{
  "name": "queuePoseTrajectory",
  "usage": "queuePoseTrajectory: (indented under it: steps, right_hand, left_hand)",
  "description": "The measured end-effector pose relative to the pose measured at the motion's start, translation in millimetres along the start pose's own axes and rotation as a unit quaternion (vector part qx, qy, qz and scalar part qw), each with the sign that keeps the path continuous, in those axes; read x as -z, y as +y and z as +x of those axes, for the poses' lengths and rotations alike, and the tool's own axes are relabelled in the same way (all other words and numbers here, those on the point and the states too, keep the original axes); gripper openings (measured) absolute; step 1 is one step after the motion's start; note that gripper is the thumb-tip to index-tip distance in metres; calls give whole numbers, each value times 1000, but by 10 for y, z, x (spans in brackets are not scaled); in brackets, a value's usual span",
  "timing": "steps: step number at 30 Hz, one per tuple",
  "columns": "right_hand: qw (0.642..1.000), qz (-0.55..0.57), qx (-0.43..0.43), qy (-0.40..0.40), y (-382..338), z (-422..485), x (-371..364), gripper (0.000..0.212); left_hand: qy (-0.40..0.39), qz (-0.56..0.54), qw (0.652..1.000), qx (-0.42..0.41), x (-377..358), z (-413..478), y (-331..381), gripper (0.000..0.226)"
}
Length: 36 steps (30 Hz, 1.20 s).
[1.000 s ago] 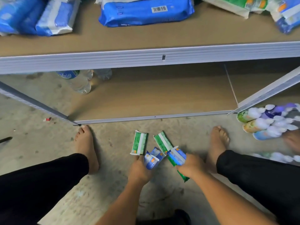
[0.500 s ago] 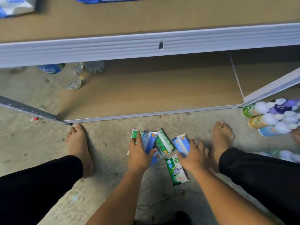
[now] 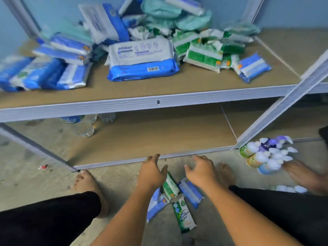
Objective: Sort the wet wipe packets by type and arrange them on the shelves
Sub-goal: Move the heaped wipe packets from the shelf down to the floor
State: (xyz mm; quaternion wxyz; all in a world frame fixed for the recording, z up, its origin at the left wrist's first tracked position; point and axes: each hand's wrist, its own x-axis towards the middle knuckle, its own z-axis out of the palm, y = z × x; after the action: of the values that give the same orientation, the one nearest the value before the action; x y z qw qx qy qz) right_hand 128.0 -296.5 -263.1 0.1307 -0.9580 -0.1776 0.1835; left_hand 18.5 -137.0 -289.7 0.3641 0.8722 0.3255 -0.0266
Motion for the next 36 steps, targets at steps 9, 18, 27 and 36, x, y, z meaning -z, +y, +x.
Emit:
queuePoseTrajectory:
  steps: [9, 18, 27, 36]
  right_hand:
    - [978, 48, 90, 184, -207, -111, 1965, 35]
    - [962, 47, 48, 263, -103, 257, 2782, 43]
    - [984, -37, -67, 163, -119, 875, 2856, 63]
    - [981, -17, -73, 179, -185, 1188, 2955, 42]
  left_hand:
    - [92, 28, 974, -206, 1170, -30, 1526, 41]
    - [108, 62, 938, -323, 1927, 231, 2225, 18]
    - [162, 77, 913, -367, 1868, 962, 2311, 43]
    - [174, 224, 902, -326, 1717, 1379, 2630, 82]
